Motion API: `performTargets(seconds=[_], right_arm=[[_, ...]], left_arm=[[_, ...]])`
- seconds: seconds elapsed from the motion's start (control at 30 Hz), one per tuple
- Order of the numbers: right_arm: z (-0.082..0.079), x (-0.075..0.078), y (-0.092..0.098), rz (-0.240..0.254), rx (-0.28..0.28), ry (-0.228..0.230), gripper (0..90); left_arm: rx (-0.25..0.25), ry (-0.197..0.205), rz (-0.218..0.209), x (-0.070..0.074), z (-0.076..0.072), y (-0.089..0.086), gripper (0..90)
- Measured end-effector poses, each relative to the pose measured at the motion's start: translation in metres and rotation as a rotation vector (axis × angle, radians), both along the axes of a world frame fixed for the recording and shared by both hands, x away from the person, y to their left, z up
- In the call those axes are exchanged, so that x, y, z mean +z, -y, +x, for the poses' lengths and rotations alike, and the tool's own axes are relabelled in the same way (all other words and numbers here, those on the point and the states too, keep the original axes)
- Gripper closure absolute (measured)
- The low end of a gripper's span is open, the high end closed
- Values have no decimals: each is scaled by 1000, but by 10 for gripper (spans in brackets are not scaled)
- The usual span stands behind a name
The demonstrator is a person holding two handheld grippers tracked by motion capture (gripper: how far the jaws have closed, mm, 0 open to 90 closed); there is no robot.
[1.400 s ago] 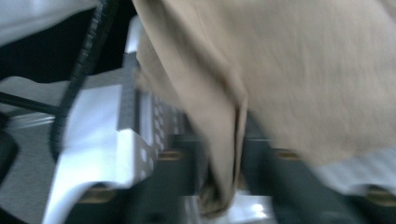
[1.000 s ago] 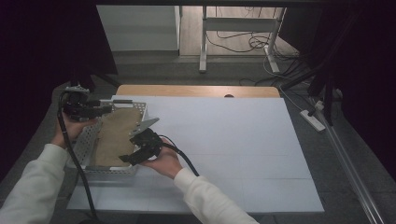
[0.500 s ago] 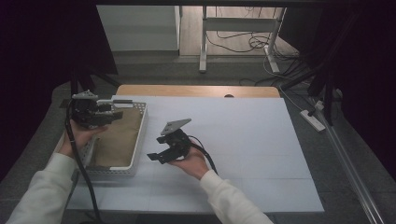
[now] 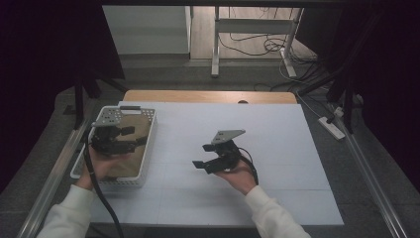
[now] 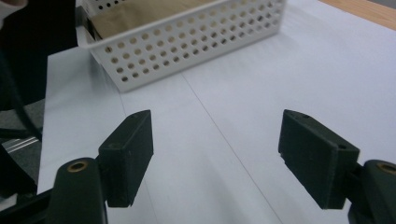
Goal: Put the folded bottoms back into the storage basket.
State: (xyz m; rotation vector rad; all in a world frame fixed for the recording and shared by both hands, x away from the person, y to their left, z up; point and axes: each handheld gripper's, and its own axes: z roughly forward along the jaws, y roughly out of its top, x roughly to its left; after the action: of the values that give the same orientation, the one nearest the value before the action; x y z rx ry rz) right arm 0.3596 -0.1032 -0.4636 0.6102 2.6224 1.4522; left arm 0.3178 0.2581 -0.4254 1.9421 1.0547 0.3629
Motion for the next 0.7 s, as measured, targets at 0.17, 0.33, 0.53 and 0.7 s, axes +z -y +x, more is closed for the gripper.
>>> performTargets(seconds=[0.17, 0.33, 0.53, 0.7], right_arm=[[-10, -5, 35, -14, -46, 10, 286], [-22, -6, 69, -38, -89, 19, 280], [-36, -8, 110, -41, -146, 26, 270], [-46, -13, 140, -46, -180, 33, 263]], left_arm=[[-17, -20, -16, -9, -13, 12, 289], [-15, -28, -27, -16, -23, 18, 289], [-29, -25, -37, -18, -41, 23, 289], [-40, -22, -36, -23, -53, 24, 289]])
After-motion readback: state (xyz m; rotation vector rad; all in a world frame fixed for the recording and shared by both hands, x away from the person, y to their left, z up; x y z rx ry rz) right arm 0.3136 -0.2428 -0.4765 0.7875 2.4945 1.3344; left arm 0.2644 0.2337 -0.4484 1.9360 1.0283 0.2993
